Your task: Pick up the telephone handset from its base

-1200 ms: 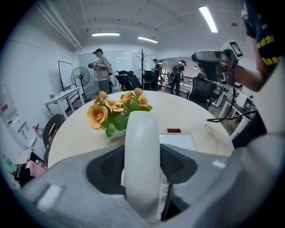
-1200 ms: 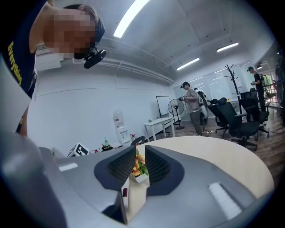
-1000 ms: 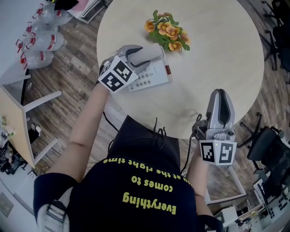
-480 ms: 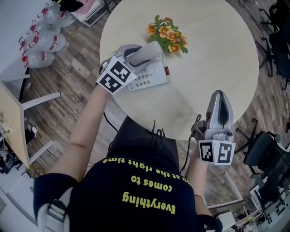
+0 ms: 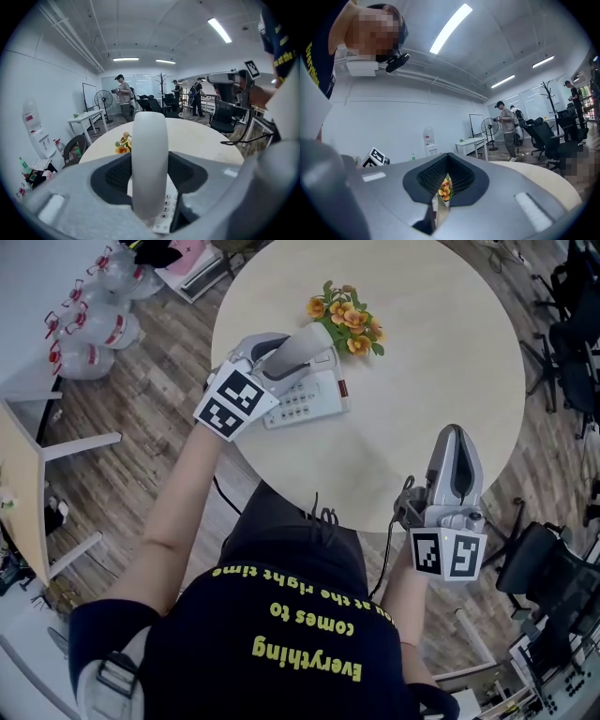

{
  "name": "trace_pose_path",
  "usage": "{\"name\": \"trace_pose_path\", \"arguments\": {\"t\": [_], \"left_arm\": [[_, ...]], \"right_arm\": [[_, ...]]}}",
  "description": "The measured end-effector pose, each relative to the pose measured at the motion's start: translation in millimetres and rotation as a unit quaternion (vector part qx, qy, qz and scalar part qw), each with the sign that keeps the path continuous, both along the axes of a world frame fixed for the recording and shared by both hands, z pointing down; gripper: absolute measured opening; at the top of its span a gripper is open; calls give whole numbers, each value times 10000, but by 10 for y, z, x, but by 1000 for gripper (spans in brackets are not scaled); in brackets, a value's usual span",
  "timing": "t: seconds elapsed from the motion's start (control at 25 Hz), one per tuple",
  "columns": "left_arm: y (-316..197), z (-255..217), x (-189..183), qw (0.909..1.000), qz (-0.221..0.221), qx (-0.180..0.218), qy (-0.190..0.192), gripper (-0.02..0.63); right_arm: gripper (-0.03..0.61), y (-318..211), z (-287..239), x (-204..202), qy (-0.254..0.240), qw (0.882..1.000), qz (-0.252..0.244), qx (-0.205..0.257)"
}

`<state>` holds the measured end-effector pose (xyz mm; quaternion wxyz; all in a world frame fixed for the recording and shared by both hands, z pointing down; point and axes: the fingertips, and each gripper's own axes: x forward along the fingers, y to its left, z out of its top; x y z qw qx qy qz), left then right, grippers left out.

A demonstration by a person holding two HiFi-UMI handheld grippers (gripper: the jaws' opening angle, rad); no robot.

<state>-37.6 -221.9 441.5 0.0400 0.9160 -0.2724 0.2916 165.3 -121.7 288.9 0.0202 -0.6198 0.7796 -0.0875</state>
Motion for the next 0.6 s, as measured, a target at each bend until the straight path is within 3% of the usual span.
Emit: {"name": "trace_pose_path", "arguments": {"t": [0.6], "left_arm": [[147,-808,-139,9941,-532,664,678,233]], "right_arm": [[12,106,-350,0,61,9990,-152,424]]}}
